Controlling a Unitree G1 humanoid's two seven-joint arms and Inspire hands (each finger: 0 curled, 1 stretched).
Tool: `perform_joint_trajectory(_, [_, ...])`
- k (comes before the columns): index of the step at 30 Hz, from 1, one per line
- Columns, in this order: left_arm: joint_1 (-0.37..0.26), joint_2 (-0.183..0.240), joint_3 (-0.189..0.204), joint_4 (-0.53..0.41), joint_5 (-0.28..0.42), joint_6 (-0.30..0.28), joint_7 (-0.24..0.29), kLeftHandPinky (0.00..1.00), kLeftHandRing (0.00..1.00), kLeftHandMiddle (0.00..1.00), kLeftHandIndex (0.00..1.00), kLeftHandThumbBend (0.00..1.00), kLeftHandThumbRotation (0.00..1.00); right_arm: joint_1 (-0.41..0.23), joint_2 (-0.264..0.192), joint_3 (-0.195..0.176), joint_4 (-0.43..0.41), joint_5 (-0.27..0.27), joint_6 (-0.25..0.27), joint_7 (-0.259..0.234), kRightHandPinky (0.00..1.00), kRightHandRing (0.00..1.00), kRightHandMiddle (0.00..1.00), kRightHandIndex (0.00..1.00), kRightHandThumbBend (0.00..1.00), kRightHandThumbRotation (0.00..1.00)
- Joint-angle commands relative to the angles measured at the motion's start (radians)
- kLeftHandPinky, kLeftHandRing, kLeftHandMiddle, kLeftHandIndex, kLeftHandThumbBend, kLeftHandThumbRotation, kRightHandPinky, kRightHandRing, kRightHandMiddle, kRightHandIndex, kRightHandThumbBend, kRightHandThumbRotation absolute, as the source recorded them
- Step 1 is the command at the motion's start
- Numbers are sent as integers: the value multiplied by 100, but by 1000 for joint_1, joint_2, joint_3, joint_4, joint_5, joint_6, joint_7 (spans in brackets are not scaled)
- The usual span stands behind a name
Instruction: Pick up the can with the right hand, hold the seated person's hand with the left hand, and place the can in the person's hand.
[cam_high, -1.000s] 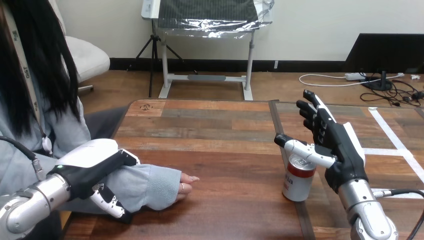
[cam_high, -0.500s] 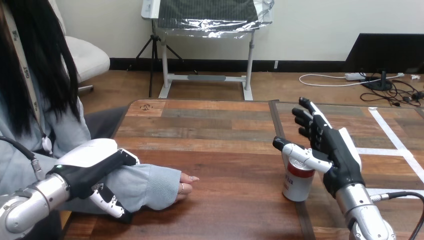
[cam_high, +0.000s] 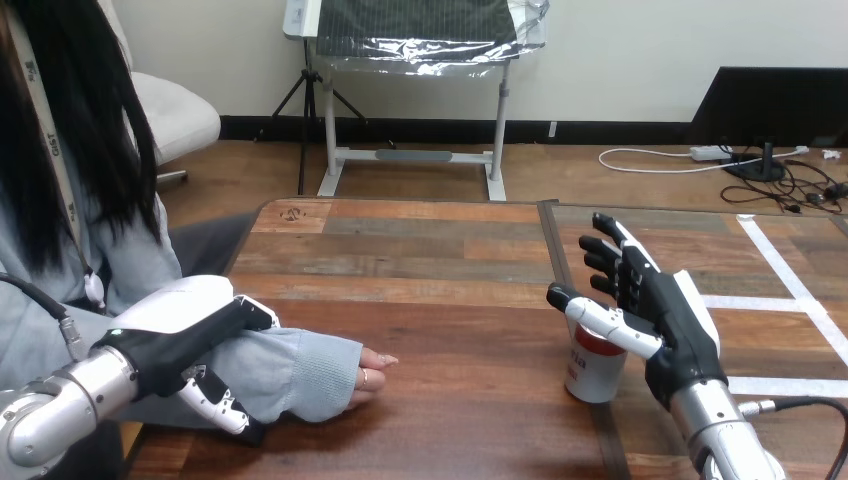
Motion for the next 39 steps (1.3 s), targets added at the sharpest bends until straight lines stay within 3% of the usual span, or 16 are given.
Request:
perform_joint_trajectory(1, [-43,13,25,-22,-36,-33,13,40,44,49,51,95,0,-28,-1,-5,-4,8,-22,-2,89,92,90,95,100,44])
perform_joint_trajectory(18, [-51,12,22,1,-29,-61,30,40,45,50,52,95,0,-4,-5,4,5,-9,-28,-17,88,92,91,97,100,47])
perform_joint_trajectory(24, [-52,11,23,-4,-34,-48,14,41,45,50,52,95,0,4,-8,15,11,-31,-32,-48,87,91,91,97,100,50])
perform_joint_trajectory(39, [-50,12,26,-6,-40,-53,10,42,46,50,52,97,0,15,-10,19,30,-46,-28,-58,86,91,92,97,100,51])
